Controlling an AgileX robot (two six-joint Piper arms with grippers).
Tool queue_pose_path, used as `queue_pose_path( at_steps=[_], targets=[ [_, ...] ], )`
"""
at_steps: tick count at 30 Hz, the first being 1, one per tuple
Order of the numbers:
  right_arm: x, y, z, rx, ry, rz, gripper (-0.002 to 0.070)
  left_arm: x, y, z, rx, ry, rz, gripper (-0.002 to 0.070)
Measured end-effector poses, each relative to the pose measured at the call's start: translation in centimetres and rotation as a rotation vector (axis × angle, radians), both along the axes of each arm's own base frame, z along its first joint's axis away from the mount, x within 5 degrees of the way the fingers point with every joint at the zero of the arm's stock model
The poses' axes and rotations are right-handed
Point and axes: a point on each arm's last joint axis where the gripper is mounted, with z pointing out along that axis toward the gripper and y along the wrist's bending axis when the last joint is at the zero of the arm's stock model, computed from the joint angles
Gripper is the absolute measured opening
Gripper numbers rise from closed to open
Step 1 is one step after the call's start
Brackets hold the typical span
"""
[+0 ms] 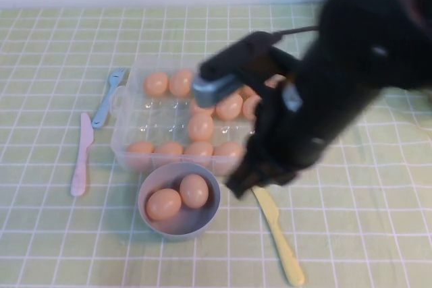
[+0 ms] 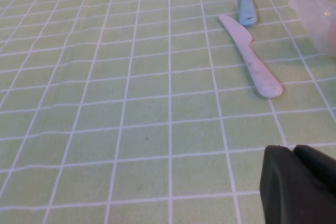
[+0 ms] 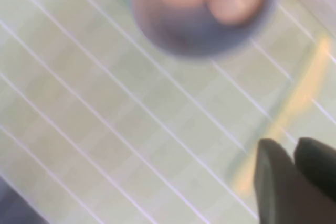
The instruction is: Take an egg out of the egg box
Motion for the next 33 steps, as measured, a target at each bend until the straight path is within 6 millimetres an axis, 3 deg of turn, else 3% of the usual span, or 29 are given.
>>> queue_pose_path(
  at_steps=[5,14,22,28,33],
  targets=[
    [-2.9,-4.3,0.1,-0.061,-0.051,0.023,-0.0007,0.0,0.0,0.0,0.0,0.0,0.0,-0.0004],
    [-8.7,-11.3,-1.1,-0.049,-0.09,0.03,-0.0015,0.0,0.0,0.0,0.0,0.0,0.0,-0.0004],
    [-11.9,-15.5,-1.4,0.002,-0.177,0.023,-0.0016,0.0,0.0,0.0,0.0,0.0,0.0,-0.0005],
    [-13.5,-17.8,-3.9,0.096,-0.313,0.02,-0.0016,0.0,0.0,0.0,0.0,0.0,0.0,-0.0005],
    [-13.7,-19.6,-7.7,0.236,-0.501,-0.074,-0.0017,0.0,0.0,0.0,0.0,0.0,0.0,-0.0005]
  ],
)
